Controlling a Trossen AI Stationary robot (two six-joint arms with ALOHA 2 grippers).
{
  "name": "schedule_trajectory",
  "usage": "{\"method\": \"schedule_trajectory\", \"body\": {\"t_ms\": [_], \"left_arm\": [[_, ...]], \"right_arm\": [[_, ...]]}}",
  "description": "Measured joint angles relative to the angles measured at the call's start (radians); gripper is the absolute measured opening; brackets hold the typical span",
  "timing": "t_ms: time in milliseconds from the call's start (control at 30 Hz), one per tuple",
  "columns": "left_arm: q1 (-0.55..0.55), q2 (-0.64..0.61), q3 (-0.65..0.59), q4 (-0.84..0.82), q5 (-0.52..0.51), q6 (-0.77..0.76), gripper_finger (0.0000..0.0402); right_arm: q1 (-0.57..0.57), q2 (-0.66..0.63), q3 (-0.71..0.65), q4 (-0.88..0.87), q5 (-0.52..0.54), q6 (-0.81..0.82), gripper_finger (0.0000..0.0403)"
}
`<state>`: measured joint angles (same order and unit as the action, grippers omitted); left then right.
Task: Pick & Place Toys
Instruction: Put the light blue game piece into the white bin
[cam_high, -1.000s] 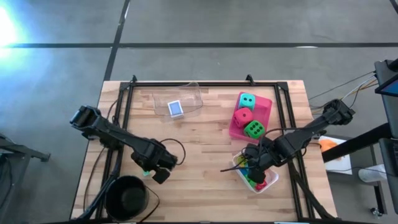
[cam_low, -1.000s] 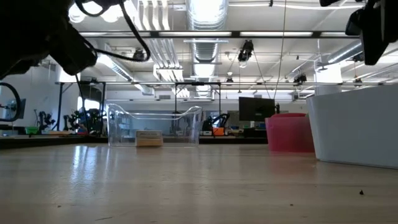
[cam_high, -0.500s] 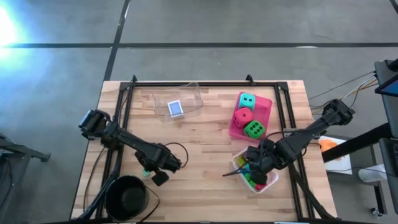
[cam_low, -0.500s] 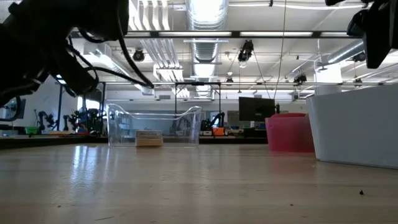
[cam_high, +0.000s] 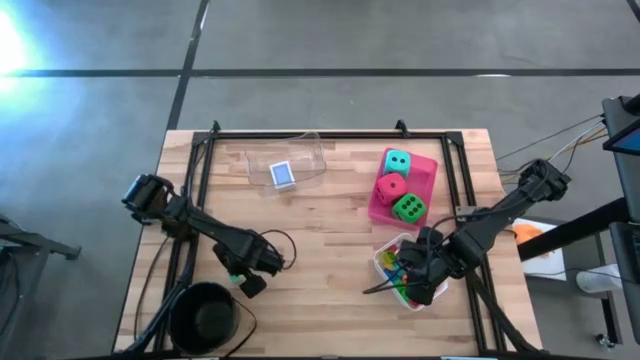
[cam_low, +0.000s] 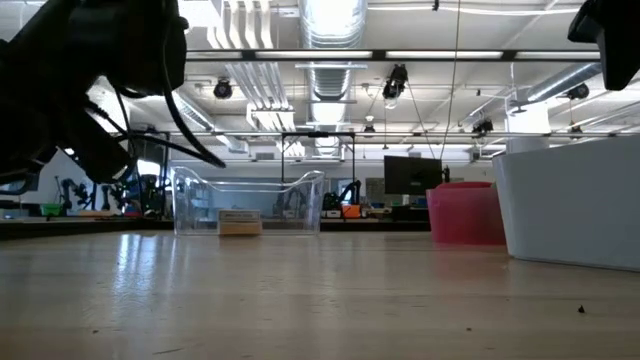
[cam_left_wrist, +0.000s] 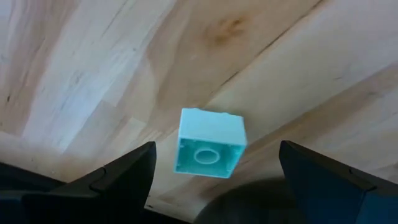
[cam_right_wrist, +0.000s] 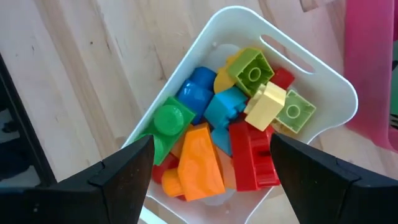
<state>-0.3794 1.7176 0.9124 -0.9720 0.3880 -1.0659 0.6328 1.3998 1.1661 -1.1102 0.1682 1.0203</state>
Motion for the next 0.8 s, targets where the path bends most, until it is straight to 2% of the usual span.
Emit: {"method": "schedule_trajectory", "body": {"t_ms": [267,800], "left_arm": [[-0.002,0.000,-0.036,0.019,0.024,0.005,0.0329],[-0.001,0.001,-0.068,0.070,0.005,-0.007,0.0202]], "right_arm": [[0.000,0.000,0.019,0.000,0.018,0.001,0.0314],[0.000,0.000,0.056,0.001,0.044,0.001,0.0314]]}}
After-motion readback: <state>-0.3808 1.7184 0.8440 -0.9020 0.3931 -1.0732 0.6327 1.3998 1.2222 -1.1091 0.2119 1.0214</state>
